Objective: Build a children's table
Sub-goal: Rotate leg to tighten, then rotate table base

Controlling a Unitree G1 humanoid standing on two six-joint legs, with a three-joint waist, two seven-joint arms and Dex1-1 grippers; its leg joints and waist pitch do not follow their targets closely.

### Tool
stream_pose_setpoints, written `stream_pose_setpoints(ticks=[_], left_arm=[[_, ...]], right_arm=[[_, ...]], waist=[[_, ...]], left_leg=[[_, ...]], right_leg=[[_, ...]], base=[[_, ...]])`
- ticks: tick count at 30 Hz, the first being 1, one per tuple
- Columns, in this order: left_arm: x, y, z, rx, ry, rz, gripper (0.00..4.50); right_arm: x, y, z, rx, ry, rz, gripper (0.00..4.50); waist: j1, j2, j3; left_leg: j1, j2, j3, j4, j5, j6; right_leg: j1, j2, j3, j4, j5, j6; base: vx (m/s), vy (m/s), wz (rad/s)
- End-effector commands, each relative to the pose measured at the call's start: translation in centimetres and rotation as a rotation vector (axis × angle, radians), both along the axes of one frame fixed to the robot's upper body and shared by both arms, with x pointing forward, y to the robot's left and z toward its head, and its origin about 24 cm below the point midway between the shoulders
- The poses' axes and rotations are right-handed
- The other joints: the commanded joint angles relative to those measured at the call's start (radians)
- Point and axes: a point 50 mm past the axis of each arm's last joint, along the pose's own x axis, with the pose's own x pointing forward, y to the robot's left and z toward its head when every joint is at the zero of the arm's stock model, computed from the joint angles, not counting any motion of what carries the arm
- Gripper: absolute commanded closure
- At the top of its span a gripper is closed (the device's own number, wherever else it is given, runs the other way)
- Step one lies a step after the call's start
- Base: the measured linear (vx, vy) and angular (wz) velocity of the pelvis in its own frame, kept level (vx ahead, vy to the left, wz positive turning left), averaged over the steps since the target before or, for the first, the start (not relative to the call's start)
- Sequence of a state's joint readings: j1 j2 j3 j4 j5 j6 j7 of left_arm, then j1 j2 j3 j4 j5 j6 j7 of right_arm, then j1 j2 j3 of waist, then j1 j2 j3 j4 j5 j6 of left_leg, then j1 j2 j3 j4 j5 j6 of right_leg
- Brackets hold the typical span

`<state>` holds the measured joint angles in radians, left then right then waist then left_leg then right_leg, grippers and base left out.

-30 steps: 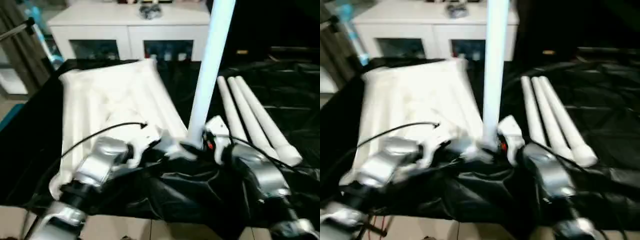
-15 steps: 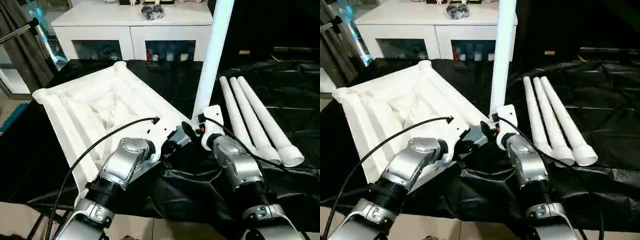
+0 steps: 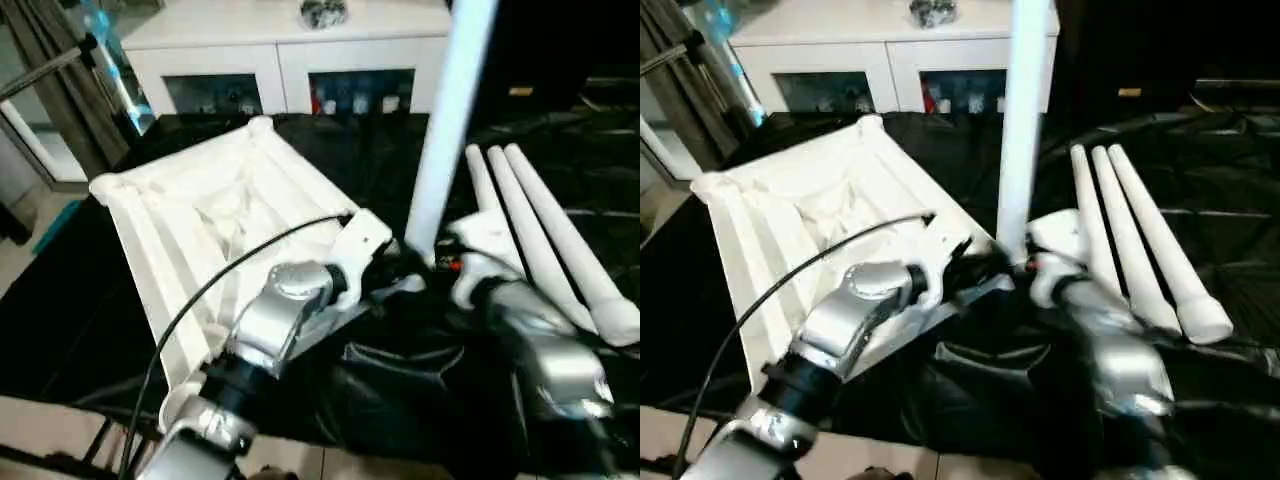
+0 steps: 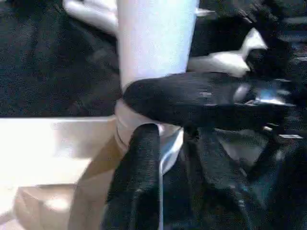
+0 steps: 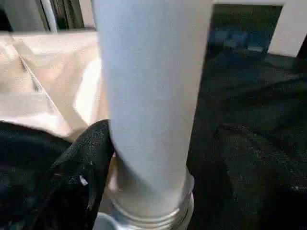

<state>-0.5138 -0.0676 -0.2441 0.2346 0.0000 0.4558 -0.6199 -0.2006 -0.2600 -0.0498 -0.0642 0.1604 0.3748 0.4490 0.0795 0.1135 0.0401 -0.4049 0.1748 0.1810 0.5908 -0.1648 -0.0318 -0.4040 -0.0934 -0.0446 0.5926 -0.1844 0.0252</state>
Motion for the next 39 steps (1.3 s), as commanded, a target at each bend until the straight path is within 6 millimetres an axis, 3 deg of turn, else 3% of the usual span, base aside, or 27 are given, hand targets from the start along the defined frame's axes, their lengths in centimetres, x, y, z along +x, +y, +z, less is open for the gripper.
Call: stream_pose_setpoints(ticks=[1, 2, 3, 4, 6, 7, 8, 9, 11, 12, 13, 15, 16, 17, 18, 19, 21, 23, 25, 26, 27, 28, 31, 33, 34, 35, 39], left_arm=[[0.5, 1.3, 1.9, -0.056, -0.073, 0.077, 3.53], [0.5, 1.3, 1.9, -0.056, -0.073, 0.077, 3.53], [0.5, 1.5, 2.1, -0.063, -0.081, 0.095, 3.53], [0.5, 2.0, 2.5, -0.057, -0.100, 0.107, 3.53], [0.7, 3.0, 3.1, -0.063, -0.118, 0.149, 3.53], [0.8, 4.1, 3.4, -0.048, -0.146, 0.171, 3.53], [0.8, 4.8, 3.6, -0.066, -0.152, 0.181, 3.53], [0.8, 5.3, 3.8, -0.083, -0.157, 0.188, 3.53], [0.8, 6.8, 4.0, -0.094, -0.182, 0.186, 3.53], [0.8, 7.7, 3.8, -0.093, -0.178, 0.200, 3.53], [0.9, 8.7, 3.4, -0.062, -0.188, 0.211, 3.53], [0.9, 9.7, 3.1, -0.032, -0.194, 0.229, 3.53], [1.0, 10.8, 3.0, -0.013, -0.189, 0.257, 3.53], [1.2, 12.6, 2.8, 0.023, -0.180, 0.315, 3.53], [1.2, 12.6, 2.8, 0.023, -0.180, 0.315, 3.53], [1.3, 15.3, 2.7, 0.103, -0.179, 0.392, 3.53], [1.2, 17.5, 2.6, 0.170, -0.179, 0.459, 3.53], [1.1, 19.5, 2.9, 0.212, -0.187, 0.528, 3.53], [0.9, 22.0, 3.5, 0.287, -0.198, 0.638, 3.53], [0.7, 22.9, 3.6, 0.319, -0.182, 0.670, 3.53], [0.4, 23.2, 3.5, 0.341, -0.157, 0.670, 3.53], [0.2, 23.4, 3.4, 0.355, -0.141, 0.666, 3.53], [-0.5, 23.9, 2.6, 0.424, -0.085, 0.632, 3.53], [-0.8, 24.5, 1.9, 0.459, -0.028, 0.625, 3.53], [-1.1, 24.6, 1.6, 0.481, 0.005, 0.607, 3.53], [-1.6, 24.7, 0.8, 0.514, 0.082, 0.586, 3.70], [-2.1, 24.6, 0.2, 0.564, 0.118, 0.541, 4.02]], right_arm=[[-1.3, 0.0, -0.4, 0.020, 0.041, 0.028, 0.83], [-1.3, 0.0, -0.4, 0.020, 0.041, 0.028, 0.83], [-1.8, -0.1, -0.3, 0.023, 0.040, 0.026, 0.83], [-2.3, -0.1, -0.2, 0.035, 0.040, 0.028, 0.83], [-2.9, -0.2, -0.2, 0.057, 0.044, 0.018, 0.83], [-3.5, -0.3, -0.3, 0.024, 0.056, 0.032, 0.83], [-4.0, -0.2, -0.2, 0.009, 0.049, 0.080, 0.83], [-4.4, -0.1, 0.0, 0.007, 0.049, 0.119, 0.83], [-5.1, 0.1, 0.0, 0.015, 0.066, 0.214, 0.83], [-5.4, 0.2, -0.5, 0.006, 0.095, 0.253, 0.83], [-5.7, 0.5, -1.0, -0.031, 0.114, 0.315, 0.83], [-6.1, 0.9, -1.4, -0.053, 0.139, 0.370, 0.83], [-6.3, 1.4, -1.8, -0.046, 0.163, 0.418, 0.83], [-6.0, 1.7, -2.2, -0.049, 0.174, 0.422, 0.83], [-6.0, 1.7, -2.2, -0.049, 0.174, 0.422, 0.83], [-5.0, 1.8, -3.1, -0.074, 0.188, 0.374, 0.83], [-4.1, 2.1, -3.7, -0.091, 0.196, 0.342, 0.83], [-3.4, 2.4, -4.2, -0.097, 0.207, 0.326, 0.83], [-2.4, 2.8, -4.6, -0.104, 0.203, 0.311, 0.83], [-2.0, 3.0, -4.8, -0.105, 0.206, 0.313, 0.83], [-1.8, 3.2, -4.9, -0.102, 0.211, 0.319, 0.83], [-1.8, 3.3, -5.0, -0.100, 0.213, 0.325, 0.83], [-1.2, 3.8, -5.2, -0.130, 0.211, 0.349, 0.83], [-0.2, 4.2, -5.0, -0.163, 0.195, 0.347, 0.83], [0.2, 4.3, -4.7, -0.162, 0.188, 0.336, 0.83], [0.8, 4.5, -4.2, -0.160, 0.168, 0.316, 0.83], [1.2, 4.5, -3.9, -0.153, 0.152, 0.300, 0.83]], waist=[[0.006, -0.044, -0.067], [0.007, -0.040, -0.065], [0.006, -0.058, -0.062], [0.011, -0.050, -0.062], [0.013, -0.054, -0.058], [0.009, -0.063, -0.056], [0.009, -0.060, -0.056], [0.000, -0.069, -0.053], [0.002, -0.063, -0.054], [0.006, -0.048, -0.056], [0.000, -0.058, -0.054], [0.003, -0.051, -0.057], [0.002, -0.059, -0.057], [0.002, -0.059, -0.059], [0.002, -0.059, -0.059], [0.003, -0.057, -0.059], [-0.011, -0.061, -0.058], [-0.017, -0.054, -0.057], [-0.016, -0.072, -0.059], [-0.017, -0.065, -0.059], [-0.018, -0.074, -0.057], [-0.014, -0.068, -0.058], [-0.017, -0.069, -0.059], [-0.015, -0.062, -0.058], [-0.021, -0.068, -0.058], [-0.023, -0.083, -0.056], [-0.021, -0.080, -0.054]], left_leg=[[0.016, 0.043, -0.016, -0.059, -0.152, 0.135], [0.016, 0.043, -0.016, -0.061, -0.162, 0.129], [0.016, 0.044, -0.015, -0.065, -0.184, 0.118], [0.017, 0.046, -0.018, -0.067, -0.191, 0.111], [0.020, 0.048, -0.018, -0.071, -0.215, 0.088], [0.018, 0.046, -0.019, -0.074, -0.213, 0.078], [0.019, 0.047, -0.019, -0.075, -0.215, 0.073], [0.020, 0.046, -0.017, -0.075, -0.229, 0.065], [0.021, 0.046, -0.017, -0.074, -0.233, 0.063], [0.022, 0.044, -0.021, -0.074, -0.242, 0.056], [0.022, 0.045, -0.019, -0.076, -0.255, 0.051], [0.024, 0.045, -0.022, -0.075, -0.263, 0.042], [0.023, 0.044, -0.021, -0.075, -0.264, 0.043], [0.023, 0.044, -0.021, -0.074, -0.258, 0.045], [0.023, 0.044, -0.021, -0.074, -0.258, 0.045], [0.025, 0.043, -0.021, -0.074, -0.261, 0.039], [0.020, 0.036, -0.023, -0.076, -0.263, 0.027], [0.029, 0.039, -0.022, -0.075, -0.279, 0.016], [0.031, 0.042, -0.020, -0.075, -0.268, 0.020], [0.032, 0.042, -0.022, -0.077, -0.266, 0.014], [0.030, 0.043, -0.021, -0.079, -0.264, 0.014], [0.034, 0.045, -0.022, -0.079, -0.261, 0.006], [0.035, 0.043, -0.022, -0.081, -0.289, -0.010], [0.038, 0.042, -0.023, -0.082, -0.321, -0.023], [0.035, 0.040, -0.021, -0.082, -0.326, -0.026], [0.035, 0.041, -0.020, -0.083, -0.336, -0.026], [0.039, 0.042, -0.021, -0.083, -0.350, -0.029]], right_leg=[[0.047, -0.046, 0.024, -0.067, -0.152, -0.222], [0.047, -0.045, 0.024, -0.069, -0.172, -0.215], [0.045, -0.044, 0.023, -0.074, -0.206, -0.208], [0.046, -0.047, 0.024, -0.072, -0.221, -0.202], [0.040, -0.046, 0.028, -0.075, -0.275, -0.175], [0.040, -0.043, 0.027, -0.076, -0.282, -0.164], [0.039, -0.043, 0.027, -0.076, -0.286, -0.158], [0.038, -0.040, 0.028, -0.081, -0.292, -0.147], [0.036, -0.043, 0.031, -0.080, -0.286, -0.142], [0.036, -0.043, 0.029, -0.078, -0.287, -0.139], [0.034, -0.040, 0.030, -0.081, -0.271, -0.141], [0.036, -0.041, 0.030, -0.077, -0.247, -0.144], [0.036, -0.039, 0.030, -0.078, -0.238, -0.145], [0.036, -0.041, 0.030, -0.072, -0.212, -0.156], [0.036, -0.041, 0.030, -0.072, -0.212, -0.156], [0.033, -0.041, 0.029, -0.069, -0.219, -0.168], [0.036, -0.039, 0.026, -0.065, -0.233, -0.176], [0.030, -0.038, 0.027, -0.066, -0.233, -0.187], [0.030, -0.039, 0.029, -0.061, -0.213, -0.199], [0.030, -0.038, 0.028, -0.056, -0.199, -0.205], [0.032, -0.037, 0.028, -0.058, -0.193, -0.203], [0.031, -0.037, 0.029, -0.054, -0.169, -0.206], [0.030, -0.033, 0.028, -0.050, -0.136, -0.213], [0.029, -0.037, 0.030, -0.053, -0.153, -0.215], [0.030, -0.035, 0.030, -0.052, -0.152, -0.216], [0.031, -0.037, 0.031, -0.056, -0.180, -0.215], [0.027, -0.040, 0.035, -0.061, -0.252, -0.198]], base=[[0.000, 0.000, 0.00], [0.000, 0.000, 0.00], [0.000, 0.000, 0.00], [0.000, 0.000, 0.00], [0.000, 0.000, 0.00], [0.000, 0.000, 0.00], [0.000, 0.000, 0.00], [0.000, 0.000, 0.00], [0.000, 0.000, 0.00], [0.000, 0.000, 0.00], [0.000, 0.000, 0.00], [0.000, 0.000, 0.00], [0.000, 0.000, 0.00], [0.000, 0.000, 0.00], [0.000, 0.000, 0.00], [0.000, 0.000, 0.00], [0.000, 0.000, 0.00], [0.000, 0.000, 0.00], [0.000, 0.000, 0.00], [0.000, 0.000, 0.00], [0.000, 0.000, 0.00], [0.000, 0.000, 0.00], [0.000, 0.000, 0.00], [0.000, 0.000, 0.00], [0.000, 0.000, 0.00], [0.000, 0.000, 0.00], [0.000, 0.000, 0.00]])
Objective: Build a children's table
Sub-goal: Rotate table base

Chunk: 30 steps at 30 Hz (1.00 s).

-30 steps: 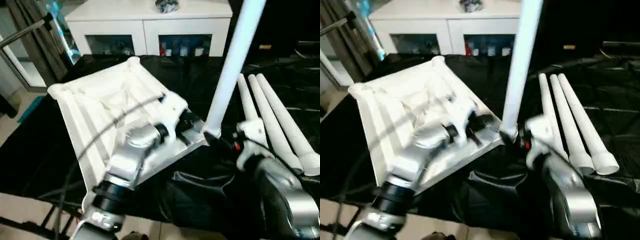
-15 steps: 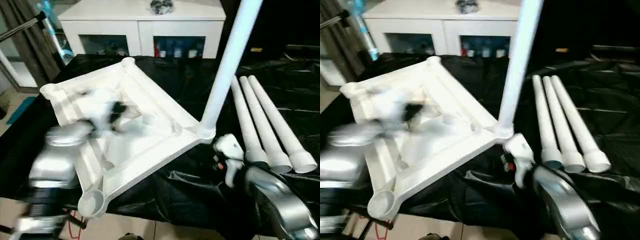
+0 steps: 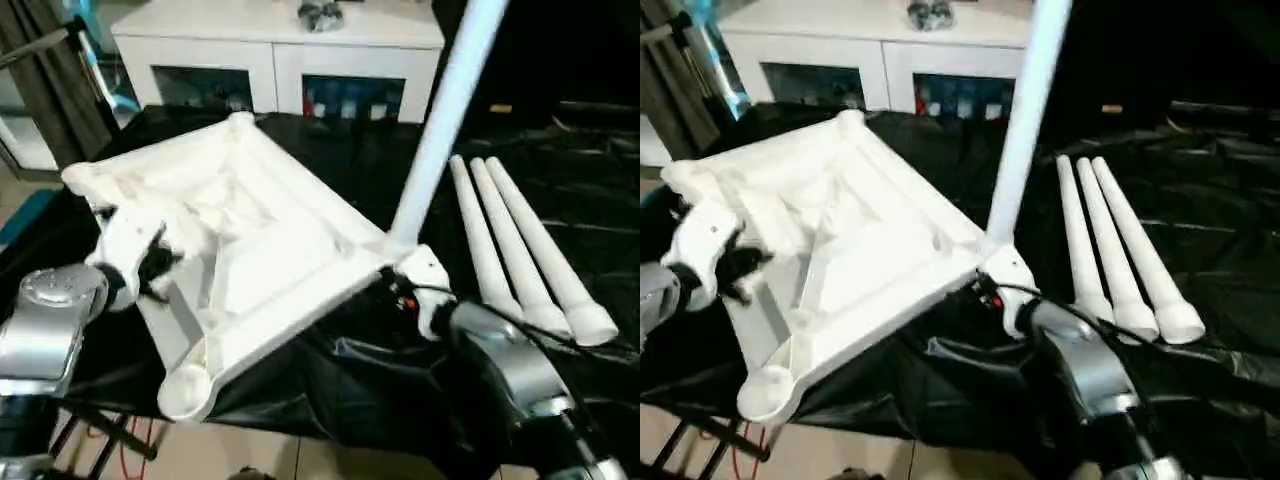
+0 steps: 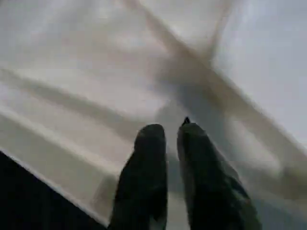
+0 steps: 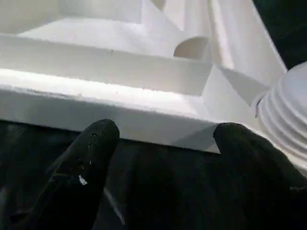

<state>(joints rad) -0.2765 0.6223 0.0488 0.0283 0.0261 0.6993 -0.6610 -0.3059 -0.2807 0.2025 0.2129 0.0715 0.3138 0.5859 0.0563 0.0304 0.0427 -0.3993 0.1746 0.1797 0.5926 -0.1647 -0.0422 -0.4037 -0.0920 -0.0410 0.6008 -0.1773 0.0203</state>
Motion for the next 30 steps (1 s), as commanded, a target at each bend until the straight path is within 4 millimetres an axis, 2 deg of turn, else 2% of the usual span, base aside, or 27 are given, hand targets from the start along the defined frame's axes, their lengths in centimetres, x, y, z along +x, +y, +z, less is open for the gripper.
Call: stream_pose_setpoints(ticks=[1, 2, 8, 14, 17, 18, 19, 22, 24, 25, 26, 27, 28, 30], left_arm=[[-0.2, 0.0, -0.2, 0.065, 0.044, -0.009, 4.14], [-0.2, 0.2, -0.3, 0.085, 0.052, 0.009, 4.31], [0.2, 0.8, 0.5, 0.140, 0.041, 0.040, 4.45], [-0.8, -0.8, -1.3, 0.181, 0.188, -0.192, 4.45], [-1.7, -3.4, -3.1, 0.130, 0.309, -0.382, 4.45], [-1.7, -3.6, -3.2, 0.126, 0.311, -0.388, 4.45], [-1.7, -4.8, -3.7, 0.103, 0.330, -0.444, 4.45], [-2.5, -6.1, -4.1, 0.115, 0.383, -0.582, 4.45], [-3.0, -7.8, -4.4, 0.073, 0.412, -0.686, 4.45], [-3.1, -8.6, -4.4, 0.042, 0.415, -0.724, 4.45], [-3.1, -9.5, -4.4, 0.016, 0.413, -0.756, 4.45], [-3.1, -9.5, -4.4, 0.016, 0.413, -0.756, 4.45], [-2.9, -10.9, -4.3, -0.023, 0.392, -0.795, 4.45], [-2.7, -12.3, -4.2, -0.058, 0.373, -0.827, 4.45]], right_arm=[[0.5, -0.1, 0.8, 0.024, -0.033, -0.025, 0.83], [0.5, -0.2, 0.7, 0.024, -0.033, -0.029, 0.83], [0.7, -0.7, 0.4, 0.007, -0.032, -0.049, 0.83], [1.1, -0.6, 0.3, -0.002, -0.034, -0.063, 0.83], [1.5, 0.0, 0.4, -0.002, -0.038, -0.058, 0.83], [1.6, 0.0, 0.4, -0.001, -0.038, -0.058, 0.83], [1.8, 0.2, 0.4, 0.004, -0.039, -0.059, 0.83], [2.0, 0.4, 0.4, 0.005, -0.039, -0.065, 0.83], [2.3, 0.7, 0.5, 0.004, -0.044, -0.071, 0.83], [2.4, 0.8, 0.5, 0.005, -0.048, -0.075, 0.83], [2.5, 0.9, 0.6, 0.006, -0.050, -0.078, 0.83], [2.5, 0.9, 0.6, 0.006, -0.050, -0.078, 0.83], [2.6, 1.1, 0.7, 0.009, -0.053, -0.079, 0.83], [2.7, 1.2, 0.8, 0.011, -0.056, -0.080, 0.83]], waist=[[0.003, 0.004, -0.056], [0.002, 0.005, -0.056], [0.003, 0.003, -0.058], [0.005, -0.004, -0.059], [0.002, 0.000, -0.059], [0.003, 0.000, -0.058], [0.000, -0.001, -0.057], [-0.001, -0.001, -0.056], [-0.003, 0.009, -0.053], [-0.005, 0.004, -0.053], [-0.004, 0.007, -0.054], [-0.004, 0.007, -0.054], [-0.007, 0.004, -0.053], [-0.005, 0.007, -0.054]], left_leg=[[0.035, 0.043, -0.019, -0.085, -0.348, -0.021], [0.035, 0.043, -0.020, -0.086, -0.349, -0.025], [0.034, 0.041, -0.021, -0.085, -0.352, -0.027], [0.032, 0.041, -0.021, -0.085, -0.325, -0.014], [0.033, 0.042, -0.019, -0.086, -0.331, -0.025], [0.035, 0.042, -0.019, -0.086, -0.333, -0.029], [0.034, 0.041, -0.018, -0.086, -0.344, -0.030], [0.035, 0.040, -0.019, -0.088, -0.365, -0.036], [0.038, 0.042, -0.022, -0.091, -0.390, -0.049], [0.041, 0.041, -0.021, -0.091, -0.409, -0.055], [0.040, 0.040, -0.022, -0.091, -0.411, -0.057], [0.040, 0.040, -0.022, -0.091, -0.411, -0.057], [0.042, 0.040, -0.019, -0.090, -0.416, -0.057], [0.045, 0.040, -0.019, -0.089, -0.425, -0.060]], right_leg=[[0.025, -0.040, 0.032, -0.069, -0.255, -0.192], [0.025, -0.038, 0.032, -0.067, -0.245, -0.191], [0.026, -0.038, 0.031, -0.067, -0.232, -0.196], [0.027, -0.040, 0.031, -0.066, -0.220, -0.199], [0.027, -0.040, 0.032, -0.064, -0.217, -0.207], [0.026, -0.040, 0.032, -0.064, -0.218, -0.208], [0.026, -0.039, 0.033, -0.064, -0.224, -0.209], [0.027, -0.041, 0.033, -0.067, -0.269, -0.201], [0.025, -0.042, 0.034, -0.068, -0.290, -0.196], [0.024, -0.040, 0.034, -0.071, -0.303, -0.192], [0.026, -0.042, 0.035, -0.071, -0.309, -0.191], [0.026, -0.042, 0.035, -0.071, -0.309, -0.191], [0.025, -0.040, 0.036, -0.075, -0.317, -0.188], [0.022, -0.040, 0.036, -0.078, -0.328, -0.187]], base=[[0.000, 0.000, 0.00], [0.000, 0.000, 0.00], [0.000, 0.000, 0.00], [0.000, 0.000, 0.00], [0.000, 0.000, 0.00], [0.000, 0.000, 0.00], [0.000, 0.000, 0.00], [0.000, 0.000, 0.00], [0.000, 0.000, 0.00], [0.000, 0.000, 0.00], [0.000, 0.000, 0.00], [0.000, 0.000, 0.00], [0.000, 0.000, 0.00], [0.000, 0.000, 0.00]])
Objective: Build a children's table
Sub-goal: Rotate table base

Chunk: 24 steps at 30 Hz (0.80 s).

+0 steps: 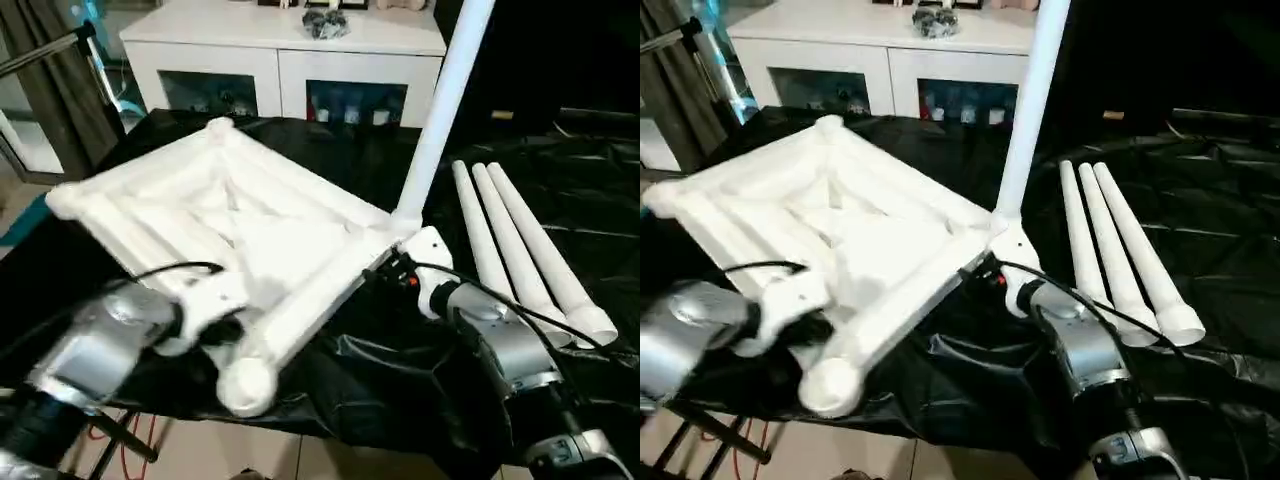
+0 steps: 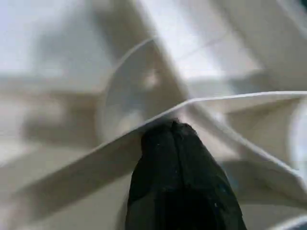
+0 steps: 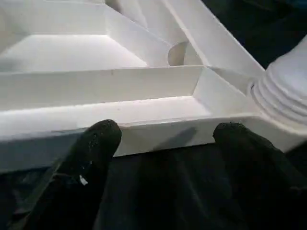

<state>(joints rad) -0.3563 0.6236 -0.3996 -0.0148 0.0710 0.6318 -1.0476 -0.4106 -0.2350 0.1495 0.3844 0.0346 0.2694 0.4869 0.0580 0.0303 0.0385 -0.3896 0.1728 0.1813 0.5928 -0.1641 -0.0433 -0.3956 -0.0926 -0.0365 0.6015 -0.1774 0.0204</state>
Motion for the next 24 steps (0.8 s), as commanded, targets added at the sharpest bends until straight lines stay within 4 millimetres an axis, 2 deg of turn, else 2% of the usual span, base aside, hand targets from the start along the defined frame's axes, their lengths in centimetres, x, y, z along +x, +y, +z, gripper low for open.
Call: stream_pose_setpoints(ticks=[1, 4, 5, 7, 8, 9, 10, 11, 12, 13, 14, 16, 19, 21, 22, 24], left_arm=[[-0.9, -3.7, -0.7, -0.108, 0.075, -0.142, 4.45], [-0.6, -6.0, -0.3, -0.170, 0.063, -0.193, 4.45], [-0.3, -6.9, -0.1, -0.193, 0.055, -0.202, 4.45], [0.1, -8.3, 0.1, -0.219, 0.038, -0.214, 4.45], [0.3, -9.0, 0.1, -0.231, 0.033, -0.214, 4.45], [0.3, -9.1, 0.1, -0.232, 0.033, -0.214, 4.45], [0.5, -9.5, 0.2, -0.244, 0.023, -0.213, 4.45], [0.6, -9.6, 0.2, -0.246, 0.019, -0.211, 4.45], [0.8, -9.9, 0.2, -0.251, 0.001, -0.205, 4.45], [1.9, -10.7, 0.1, -0.265, -0.056, -0.136, 4.45], [1.9, -10.7, 0.1, -0.265, -0.056, -0.136, 4.45], [2.8, -10.9, -0.1, -0.250, -0.099, -0.077, 4.45], [3.2, -10.6, -0.4, -0.215, -0.123, -0.062, 4.45], [3.3, -10.5, -0.5, -0.204, -0.128, -0.063, 4.45], [3.3, -9.9, -0.5, -0.197, -0.123, -0.064, 4.45], [3.2, -9.0, -0.7, -0.183, -0.109, -0.075, 4.45]], right_arm=[[0.3, 1.8, 0.8, 0.029, -0.032, 0.059, 0.83], [0.4, 2.0, 0.8, 0.029, -0.036, 0.057, 0.83], [0.4, 2.0, 0.8, 0.029, -0.037, 0.057, 0.83], [0.3, 2.0, 0.7, 0.032, -0.036, 0.053, 0.83], [0.2, 2.0, 0.7, 0.033, -0.034, 0.052, 0.83], [0.2, 2.0, 0.7, 0.034, -0.034, 0.052, 0.83], [0.2, 2.0, 0.6, 0.033, -0.033, 0.052, 0.83], [0.2, 2.0, 0.6, 0.033, -0.033, 0.051, 0.83], [0.2, 2.1, 0.6, 0.034, -0.032, 0.051, 0.83], [0.1, 2.1, 0.5, 0.037, -0.030, 0.047, 0.83], [0.1, 2.1, 0.5, 0.037, -0.030, 0.047, 0.83], [0.2, 2.1, 0.6, 0.045, -0.034, 0.038, 0.83], [0.3, 1.9, 1.2, 0.067, -0.066, 0.018, 0.83], [0.4, 1.8, 1.6, 0.083, -0.079, 0.010, 0.83], [0.9, 1.1, 3.3, 0.128, -0.136, -0.033, 0.83], [1.4, 0.1, 5.1, 0.167, -0.185, -0.086, 0.83]], waist=[[-0.009, 0.006, -0.050], [-0.011, 0.006, -0.054], [-0.011, 0.008, -0.054], [-0.008, 0.006, -0.061], [-0.008, 0.008, -0.061], [-0.007, 0.006, -0.061], [-0.007, 0.006, -0.062], [-0.010, 0.004, -0.061], [-0.011, 0.008, -0.061], [-0.015, 0.009, -0.061], [-0.015, 0.006, -0.061], [-0.016, 0.011, -0.060], [-0.017, 0.010, -0.059], [-0.021, 0.012, -0.057], [-0.022, 0.010, -0.057], [-0.023, 0.009, -0.058]], left_leg=[[0.031, 0.041, -0.022, -0.089, -0.421, -0.058], [0.030, 0.041, -0.023, -0.088, -0.422, -0.054], [0.028, 0.042, -0.024, -0.088, -0.414, -0.052], [0.027, 0.043, -0.018, -0.081, -0.353, -0.038], [0.022, 0.042, -0.019, -0.081, -0.328, -0.033], [0.020, 0.041, -0.017, -0.080, -0.310, -0.027], [0.015, 0.040, -0.018, -0.079, -0.278, -0.012], [0.015, 0.039, -0.017, -0.078, -0.277, -0.006], [0.015, 0.039, -0.018, -0.077, -0.275, -0.004], [0.016, 0.038, -0.015, -0.075, -0.280, -0.002], [0.017, 0.037, -0.015, -0.074, -0.280, 0.000], [0.017, 0.040, -0.017, -0.077, -0.303, 0.003], [0.019, 0.041, -0.020, -0.079, -0.327, -0.001], [0.017, 0.042, -0.021, -0.082, -0.335, -0.006], [0.017, 0.042, -0.022, -0.082, -0.337, -0.005], [0.018, 0.042, -0.021, -0.081, -0.323, 0.002]], right_leg=[[0.019, -0.039, 0.031, -0.077, -0.327, -0.185], [0.019, -0.042, 0.030, -0.079, -0.324, -0.186], [0.021, -0.042, 0.030, -0.077, -0.309, -0.191], [0.024, -0.042, 0.032, -0.072, -0.217, -0.213], [0.028, -0.040, 0.031, -0.069, -0.184, -0.219], [0.030, -0.037, 0.030, -0.068, -0.160, -0.223], [0.038, -0.038, 0.027, -0.062, -0.125, -0.229], [0.038, -0.037, 0.026, -0.063, -0.127, -0.230], [0.039, -0.038, 0.025, -0.063, -0.127, -0.231], [0.038, -0.036, 0.026, -0.066, -0.125, -0.232], [0.039, -0.037, 0.026, -0.067, -0.128, -0.233], [0.038, -0.038, 0.025, -0.070, -0.159, -0.234], [0.037, -0.039, 0.024, -0.074, -0.195, -0.226], [0.038, -0.039, 0.023, -0.076, -0.209, -0.219], [0.038, -0.041, 0.024, -0.075, -0.217, -0.215], [0.037, -0.040, 0.025, -0.073, -0.213, -0.213]], base=[[0.000, 0.000, 0.00], [0.000, 0.000, 0.00], [0.000, 0.000, 0.00], [0.000, 0.000, 0.00], [0.000, 0.000, 0.00], [0.000, 0.000, 0.00], [0.000, 0.000, 0.00], [0.000, 0.000, 0.00], [0.000, 0.000, 0.00], [0.000, 0.000, 0.00], [0.000, 0.000, 0.00], [0.000, 0.000, 0.00], [0.000, 0.000, 0.00], [0.000, 0.000, 0.00], [0.000, 0.000, 0.00], [0.000, 0.000, 0.00]])
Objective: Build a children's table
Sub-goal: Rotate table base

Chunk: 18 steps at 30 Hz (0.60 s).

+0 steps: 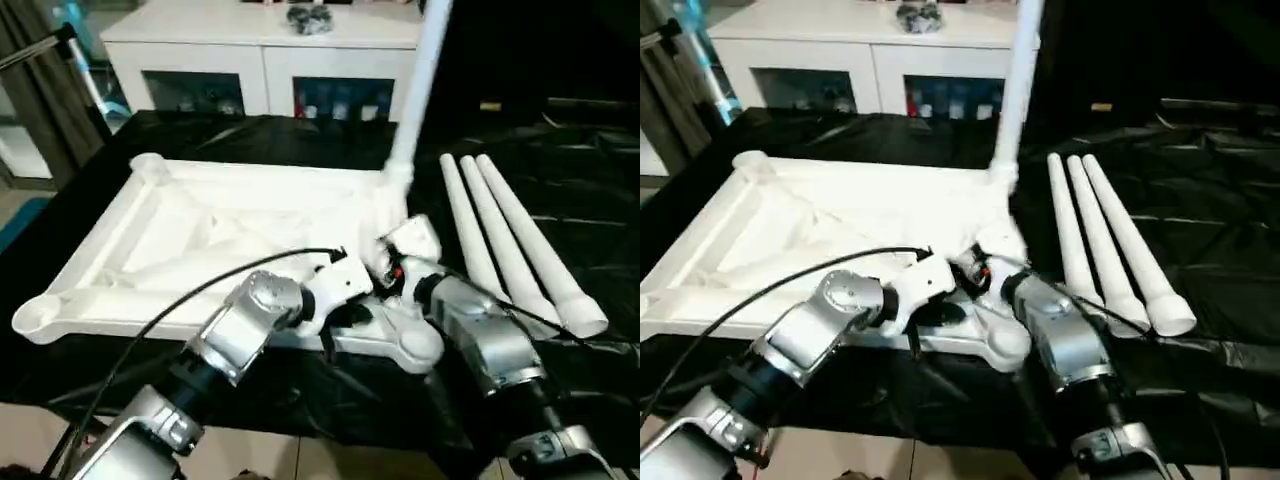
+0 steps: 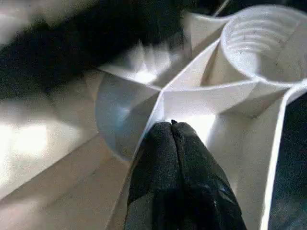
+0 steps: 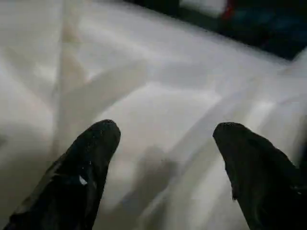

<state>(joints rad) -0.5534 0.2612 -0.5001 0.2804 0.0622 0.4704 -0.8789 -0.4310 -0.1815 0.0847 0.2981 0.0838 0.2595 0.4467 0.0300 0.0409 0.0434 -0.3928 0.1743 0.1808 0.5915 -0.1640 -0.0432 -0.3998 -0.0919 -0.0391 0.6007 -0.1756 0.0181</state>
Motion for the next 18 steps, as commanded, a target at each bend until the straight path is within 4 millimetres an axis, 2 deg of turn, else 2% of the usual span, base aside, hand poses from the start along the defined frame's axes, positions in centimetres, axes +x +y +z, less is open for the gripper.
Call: stream_pose_setpoints(ticks=[1, 3, 4, 5, 7, 8, 9, 10, 11, 12, 13, 15, 18], left_arm=[[0.2, 2.0, -0.4, 0.038, 0.005, 0.031, 4.45], [0.2, 2.6, -0.6, 0.050, 0.013, 0.040, 4.45], [0.2, 2.9, -0.7, 0.056, 0.016, 0.043, 4.45], [0.1, 4.1, -0.9, 0.069, 0.026, 0.059, 4.45], [0.1, 4.8, -0.9, 0.072, 0.031, 0.072, 4.45], [0.1, 4.8, -0.9, 0.072, 0.031, 0.072, 4.45], [0.1, 4.9, -0.9, 0.072, 0.032, 0.074, 4.45], [-0.1, 5.4, -0.9, 0.081, 0.042, 0.065, 4.45], [-0.3, 5.7, -1.0, 0.088, 0.049, 0.055, 4.45], [-0.4, 5.8, -1.0, 0.089, 0.051, 0.055, 4.45], [-0.6, 6.3, -1.0, 0.092, 0.065, 0.051, 4.45], [-0.8, 6.5, -0.9, 0.087, 0.074, 0.045, 4.45], [-1.6, 6.5, -0.7, 0.062, 0.105, -0.002, 4.45]], right_arm=[[0.9, -1.6, 2.9, 0.051, -0.081, -0.077, 0.83], [1.2, -2.5, 3.2, 0.018, -0.077, -0.115, 0.83], [1.5, -3.2, 3.1, -0.049, -0.068, -0.140, 0.83], [1.9, -4.6, 2.4, -0.181, -0.044, -0.161, 0.83], [1.9, -5.3, 1.5, -0.249, -0.009, -0.166, 0.83], [1.9, -5.4, 1.5, -0.253, -0.006, -0.166, 0.83], [1.9, -5.5, 1.2, -0.265, 0.006, -0.167, 0.83], [1.8, -5.5, 0.7, -0.281, 0.025, -0.155, 0.83], [1.8, -5.4, 0.2, -0.287, 0.043, -0.145, 0.83], [1.8, -5.4, 0.1, -0.289, 0.047, -0.145, 0.83], [1.7, -5.2, -0.8, -0.309, 0.077, -0.138, 0.83], [1.8, -4.8, -1.4, -0.309, 0.092, -0.128, 0.83], [2.1, -3.4, -2.4, -0.288, 0.118, -0.076, 0.83]], waist=[[0.005, 0.002, -0.061], [0.005, 0.007, -0.063], [0.003, 0.006, -0.063], [0.004, 0.009, -0.063], [0.001, 0.005, -0.062], [0.000, 0.000, -0.063], [0.000, 0.000, -0.064], [-0.001, -0.006, -0.065], [-0.003, -0.004, -0.064], [-0.004, -0.007, -0.063], [-0.005, -0.005, -0.064], [-0.009, -0.005, -0.063], [-0.015, -0.010, -0.063]], left_leg=[[0.021, 0.040, -0.021, -0.081, -0.322, 0.003], [0.025, 0.040, -0.019, -0.079, -0.308, -0.004], [0.024, 0.039, -0.019, -0.078, -0.303, -0.007], [0.025, 0.038, -0.018, -0.077, -0.304, -0.010], [0.021, 0.035, -0.016, -0.075, -0.307, -0.014], [0.022, 0.034, -0.015, -0.073, -0.309, -0.011], [0.021, 0.033, -0.015, -0.072, -0.299, -0.006], [0.018, 0.033, -0.015, -0.071, -0.289, 0.001], [0.015, 0.033, -0.017, -0.072, -0.285, 0.005], [0.014, 0.035, -0.018, -0.073, -0.279, 0.010], [0.015, 0.035, -0.018, -0.072, -0.278, 0.011], [0.017, 0.036, -0.017, -0.072, -0.283, 0.011], [0.020, 0.038, -0.015, -0.071, -0.291, 0.014]], right_leg=[[0.041, -0.039, 0.027, -0.073, -0.220, -0.210], [0.038, -0.038, 0.026, -0.070, -0.203, -0.218], [0.040, -0.036, 0.025, -0.069, -0.190, -0.226], [0.040, -0.036, 0.026, -0.068, -0.187, -0.228], [0.042, -0.038, 0.025, -0.068, -0.188, -0.239], [0.043, -0.038, 0.026, -0.070, -0.194, -0.239], [0.045, -0.039, 0.026, -0.069, -0.193, -0.240], [0.047, -0.040, 0.025, -0.068, -0.188, -0.240], [0.048, -0.040, 0.025, -0.066, -0.190, -0.240], [0.048, -0.041, 0.024, -0.065, -0.200, -0.236], [0.046, -0.042, 0.024, -0.066, -0.203, -0.237], [0.044, -0.041, 0.024, -0.066, -0.207, -0.245], [0.039, -0.041, 0.025, -0.064, -0.195, -0.267]], base=[[0.000, 0.000, 0.00], [0.000, 0.000, 0.00], [0.000, 0.000, 0.00], [0.000, 0.000, 0.00], [0.000, 0.000, 0.00], [0.000, 0.000, 0.00], [0.000, 0.000, 0.00], [0.000, 0.000, 0.00], [0.000, 0.000, 0.00], [0.000, 0.000, 0.00], [0.000, 0.000, 0.00], [0.000, 0.000, 0.00], [0.000, 0.000, 0.00]])
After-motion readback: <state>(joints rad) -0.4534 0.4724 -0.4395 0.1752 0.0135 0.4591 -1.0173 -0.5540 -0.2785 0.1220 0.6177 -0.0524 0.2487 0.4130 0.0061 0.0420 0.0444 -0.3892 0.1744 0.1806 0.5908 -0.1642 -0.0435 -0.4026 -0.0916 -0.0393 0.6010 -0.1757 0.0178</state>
